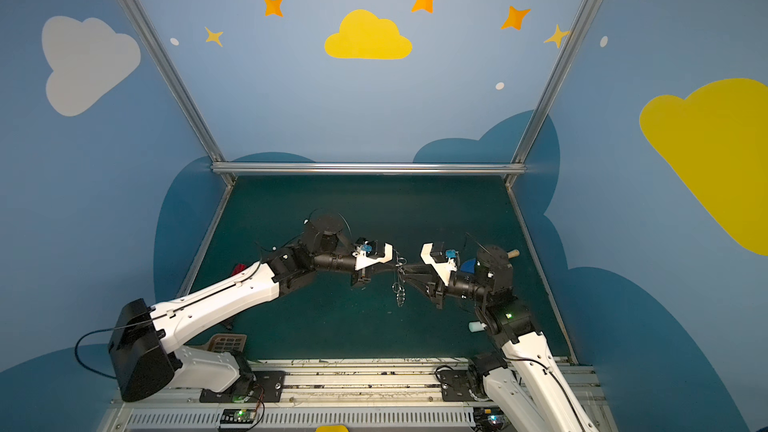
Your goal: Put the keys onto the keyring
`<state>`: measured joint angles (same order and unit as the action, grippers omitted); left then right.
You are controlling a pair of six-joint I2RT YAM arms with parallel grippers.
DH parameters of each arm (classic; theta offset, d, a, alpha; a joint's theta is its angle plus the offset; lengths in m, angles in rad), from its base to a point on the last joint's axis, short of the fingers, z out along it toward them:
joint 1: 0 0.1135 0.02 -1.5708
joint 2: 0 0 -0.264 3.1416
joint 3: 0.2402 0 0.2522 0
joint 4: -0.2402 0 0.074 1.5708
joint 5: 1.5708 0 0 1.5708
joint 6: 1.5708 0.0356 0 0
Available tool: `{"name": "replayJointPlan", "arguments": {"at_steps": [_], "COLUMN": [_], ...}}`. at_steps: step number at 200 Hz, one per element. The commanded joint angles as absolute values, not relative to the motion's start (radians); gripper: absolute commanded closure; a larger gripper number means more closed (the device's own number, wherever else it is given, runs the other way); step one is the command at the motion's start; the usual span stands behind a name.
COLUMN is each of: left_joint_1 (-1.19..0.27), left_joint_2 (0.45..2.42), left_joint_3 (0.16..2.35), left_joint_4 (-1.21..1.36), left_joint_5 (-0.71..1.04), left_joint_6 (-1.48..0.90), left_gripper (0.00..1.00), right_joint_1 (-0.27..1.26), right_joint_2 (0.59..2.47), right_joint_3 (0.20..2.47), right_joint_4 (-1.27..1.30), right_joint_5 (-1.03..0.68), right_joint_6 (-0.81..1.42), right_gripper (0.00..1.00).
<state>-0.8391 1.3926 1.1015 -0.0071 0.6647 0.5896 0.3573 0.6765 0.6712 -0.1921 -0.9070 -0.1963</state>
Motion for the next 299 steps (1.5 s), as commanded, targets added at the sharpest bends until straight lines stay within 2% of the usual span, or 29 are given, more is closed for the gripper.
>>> {"name": "replayJointPlan", "arguments": {"at_steps": [1,171,299], "left_joint_1": [-0.846,-0.870,-0.871], "left_joint_2": [1.405,1.414,1.430], "left_joint_3": [1.135,1.146,1.171], "left_joint_4": [-0.005,-0.015,-0.067], "left_joint_5": [0.673,0.670,0.667], "left_joint_6": [0.597,0.628,0.666], "left_gripper": [0.96,0.96,0.96], "right_joint_1": [0.362,0.360,0.362], "right_joint_2": [0.696,0.700,0.703], "right_joint_3": [0.683,0.679,0.696], "right_joint_4": [-0.212,-0.251,-0.280], "right_joint_5": [-0.900,-0.820,-0.894], "right_joint_6": [-0.220,-0.248,-0.299], "right_gripper": [0.74,0.73,0.97]}}
